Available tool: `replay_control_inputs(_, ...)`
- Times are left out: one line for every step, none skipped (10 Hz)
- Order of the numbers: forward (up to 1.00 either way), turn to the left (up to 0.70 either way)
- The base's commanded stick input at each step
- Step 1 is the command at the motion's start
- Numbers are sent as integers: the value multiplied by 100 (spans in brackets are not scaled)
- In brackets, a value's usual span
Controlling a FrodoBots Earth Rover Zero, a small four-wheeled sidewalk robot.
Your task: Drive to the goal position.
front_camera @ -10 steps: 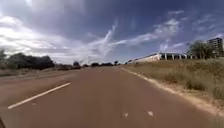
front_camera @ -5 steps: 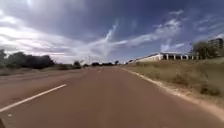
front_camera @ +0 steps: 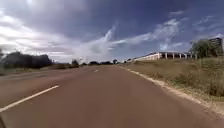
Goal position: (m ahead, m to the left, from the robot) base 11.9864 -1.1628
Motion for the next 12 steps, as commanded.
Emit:
replay_control_inputs(100,0)
replay_control_inputs(100,0)
replay_control_inputs(100,0)
replay_control_inputs(100,0)
replay_control_inputs(100,0)
replay_control_inputs(100,0)
replay_control_inputs(100,0)
replay_control_inputs(100,0)
replay_control_inputs(100,0)
replay_control_inputs(100,0)
replay_control_inputs(100,0)
replay_control_inputs(100,0)
